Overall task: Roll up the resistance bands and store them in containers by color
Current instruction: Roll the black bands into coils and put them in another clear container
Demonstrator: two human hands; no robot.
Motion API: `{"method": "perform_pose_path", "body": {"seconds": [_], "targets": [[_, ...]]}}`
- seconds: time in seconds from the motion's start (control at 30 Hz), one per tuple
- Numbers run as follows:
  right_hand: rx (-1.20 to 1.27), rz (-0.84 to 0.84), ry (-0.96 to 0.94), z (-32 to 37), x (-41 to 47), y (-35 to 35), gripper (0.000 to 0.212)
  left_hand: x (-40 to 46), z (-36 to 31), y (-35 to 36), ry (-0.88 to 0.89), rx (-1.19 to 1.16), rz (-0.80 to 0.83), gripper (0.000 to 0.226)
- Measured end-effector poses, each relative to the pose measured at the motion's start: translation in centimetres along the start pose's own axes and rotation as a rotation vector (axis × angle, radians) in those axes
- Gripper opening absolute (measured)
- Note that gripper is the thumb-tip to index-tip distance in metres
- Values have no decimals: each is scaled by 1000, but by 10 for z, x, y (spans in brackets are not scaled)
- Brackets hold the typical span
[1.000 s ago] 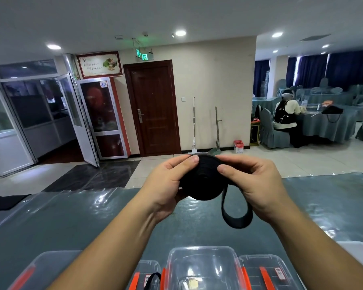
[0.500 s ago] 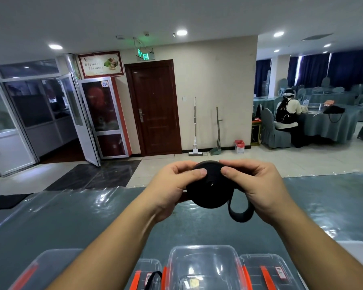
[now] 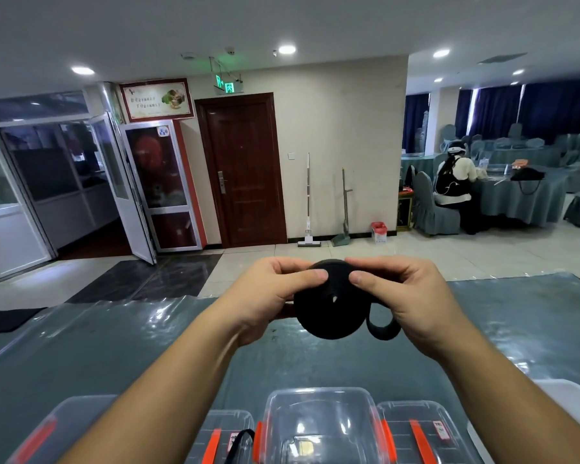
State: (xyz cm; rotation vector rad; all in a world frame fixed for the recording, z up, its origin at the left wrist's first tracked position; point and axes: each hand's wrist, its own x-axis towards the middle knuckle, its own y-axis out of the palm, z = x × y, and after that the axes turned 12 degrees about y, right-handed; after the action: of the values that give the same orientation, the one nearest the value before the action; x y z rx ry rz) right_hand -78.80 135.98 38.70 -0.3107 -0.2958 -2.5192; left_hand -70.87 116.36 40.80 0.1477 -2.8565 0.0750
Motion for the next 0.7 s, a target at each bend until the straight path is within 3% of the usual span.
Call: {"method": "perform_pose_path", "body": {"seconds": [0.17,0.27,0.33,0.47,0.7], "targets": [[96,-48,-29,-6,0,3,23,-1,2,1,54,-73,-53,28],[193,-67,17,-12,1,1,24,-2,9,5,50,-112,-100,22],[200,-62,72,-13,2,-3,28,-2,8,4,21,-67,-69,14],[143,-30,98,-15,2,-7,32,-1,1,2,-43,56,2,20],[199,-120,70,-25,0,-2,29,0,16,18,9,-153,-175,14]]}}
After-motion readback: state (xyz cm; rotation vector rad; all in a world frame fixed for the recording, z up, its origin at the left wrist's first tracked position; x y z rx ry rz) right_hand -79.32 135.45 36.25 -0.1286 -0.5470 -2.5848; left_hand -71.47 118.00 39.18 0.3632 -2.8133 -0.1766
